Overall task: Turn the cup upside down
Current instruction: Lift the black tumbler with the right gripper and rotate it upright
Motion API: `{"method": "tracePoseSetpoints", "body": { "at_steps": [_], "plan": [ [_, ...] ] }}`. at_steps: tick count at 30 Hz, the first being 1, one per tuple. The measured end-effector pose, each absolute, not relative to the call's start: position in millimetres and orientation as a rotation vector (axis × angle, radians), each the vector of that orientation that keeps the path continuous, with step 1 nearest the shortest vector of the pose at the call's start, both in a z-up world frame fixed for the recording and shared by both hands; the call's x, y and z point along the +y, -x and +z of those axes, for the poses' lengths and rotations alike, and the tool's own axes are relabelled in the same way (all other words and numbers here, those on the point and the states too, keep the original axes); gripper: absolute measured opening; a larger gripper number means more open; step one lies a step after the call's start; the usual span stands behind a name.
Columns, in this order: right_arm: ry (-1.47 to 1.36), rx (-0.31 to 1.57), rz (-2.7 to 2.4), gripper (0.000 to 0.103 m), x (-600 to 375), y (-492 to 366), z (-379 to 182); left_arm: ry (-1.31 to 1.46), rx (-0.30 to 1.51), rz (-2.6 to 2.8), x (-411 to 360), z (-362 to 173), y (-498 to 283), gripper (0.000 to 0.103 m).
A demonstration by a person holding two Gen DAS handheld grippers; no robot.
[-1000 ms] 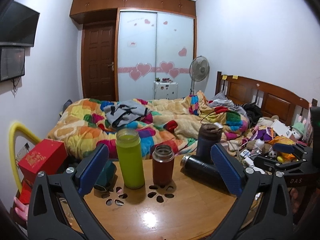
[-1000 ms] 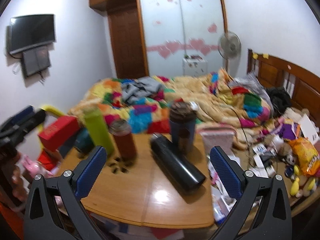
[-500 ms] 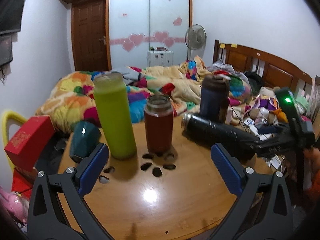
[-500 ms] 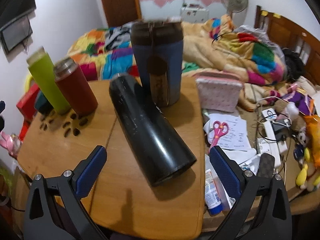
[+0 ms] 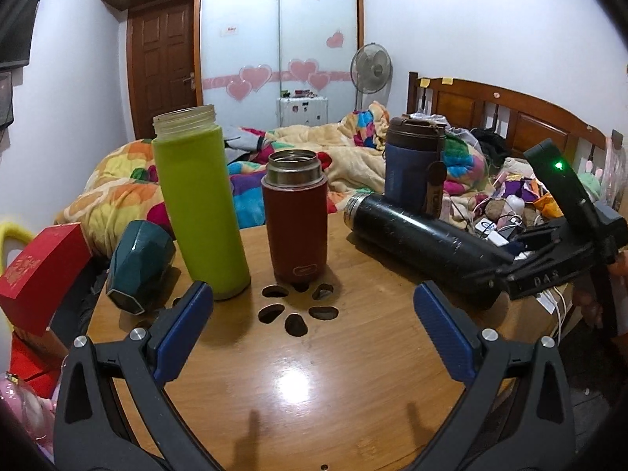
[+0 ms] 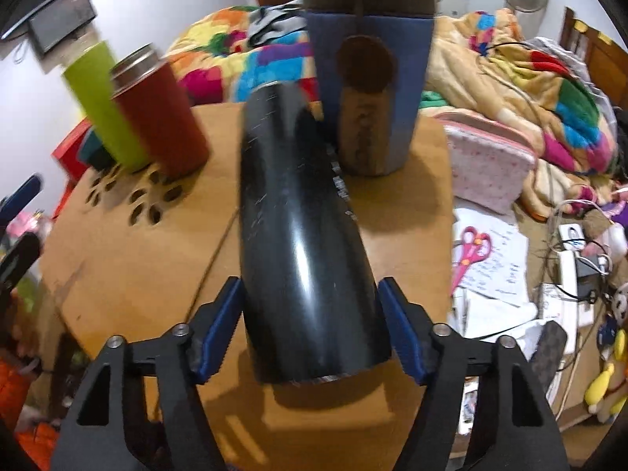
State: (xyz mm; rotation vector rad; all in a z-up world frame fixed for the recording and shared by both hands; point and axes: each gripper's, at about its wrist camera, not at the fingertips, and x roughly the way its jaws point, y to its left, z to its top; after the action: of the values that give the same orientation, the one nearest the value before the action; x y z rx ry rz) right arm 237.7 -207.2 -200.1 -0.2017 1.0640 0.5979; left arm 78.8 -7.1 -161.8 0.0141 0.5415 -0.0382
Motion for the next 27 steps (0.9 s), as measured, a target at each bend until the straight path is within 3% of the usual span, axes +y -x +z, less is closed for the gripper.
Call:
{"method": "tracePoseSetpoints", "body": {
  "at_steps": [10,27],
  "plan": [
    [0.204,1.107,0.604,0.061,-195,-191,-191,-0.069,0.527,-0.074,-22,-174,-76,0.103],
    [0.298,0.912,0.667,0.061,-178,-145,-104,-0.185,0.472,-0.228,-70,-178,-74,0.103]
  ]
}}
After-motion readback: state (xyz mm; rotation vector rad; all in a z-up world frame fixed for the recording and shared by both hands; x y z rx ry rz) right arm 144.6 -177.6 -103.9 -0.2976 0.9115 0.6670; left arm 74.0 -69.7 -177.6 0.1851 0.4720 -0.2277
